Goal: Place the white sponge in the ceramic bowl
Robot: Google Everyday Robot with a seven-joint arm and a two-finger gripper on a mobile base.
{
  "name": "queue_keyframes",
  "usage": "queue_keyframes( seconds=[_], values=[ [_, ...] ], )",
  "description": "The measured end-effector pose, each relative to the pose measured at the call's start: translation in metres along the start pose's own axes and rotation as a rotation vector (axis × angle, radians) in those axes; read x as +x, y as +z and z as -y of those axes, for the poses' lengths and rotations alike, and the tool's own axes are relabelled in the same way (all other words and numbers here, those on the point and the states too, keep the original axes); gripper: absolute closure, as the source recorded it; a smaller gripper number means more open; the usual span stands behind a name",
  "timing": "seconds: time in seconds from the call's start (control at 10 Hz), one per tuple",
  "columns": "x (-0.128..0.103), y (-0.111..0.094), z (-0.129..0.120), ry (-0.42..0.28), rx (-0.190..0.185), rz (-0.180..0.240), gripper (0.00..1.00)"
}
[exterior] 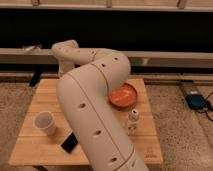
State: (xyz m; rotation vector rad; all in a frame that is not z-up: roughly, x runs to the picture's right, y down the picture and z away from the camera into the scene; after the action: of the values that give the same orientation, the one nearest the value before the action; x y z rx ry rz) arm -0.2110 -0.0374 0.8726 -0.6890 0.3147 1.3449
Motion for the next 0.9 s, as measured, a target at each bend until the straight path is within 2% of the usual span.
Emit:
queue_keyframes(
  seconds=[0.1, 0.2, 0.4, 0.5, 0.6, 0.9],
  values=[
    [-0.013, -0.016, 0.02, 0.023, -0.003, 0.034, 1.0],
    [-0.021, -0.025, 0.04, 0.049, -0.001, 0.049, 1.0],
    [-0.035, -0.029, 0.073, 0.1, 0.0, 0.075, 1.0],
    [-0.039, -0.031, 0.102, 0.15, 0.004, 0.087, 1.0],
    [-0.038, -0.033, 0.126, 0.189, 0.012, 0.092, 1.0],
    [-0.029, -0.038, 0.174, 0.281, 0.035, 0.107, 1.0]
  ],
)
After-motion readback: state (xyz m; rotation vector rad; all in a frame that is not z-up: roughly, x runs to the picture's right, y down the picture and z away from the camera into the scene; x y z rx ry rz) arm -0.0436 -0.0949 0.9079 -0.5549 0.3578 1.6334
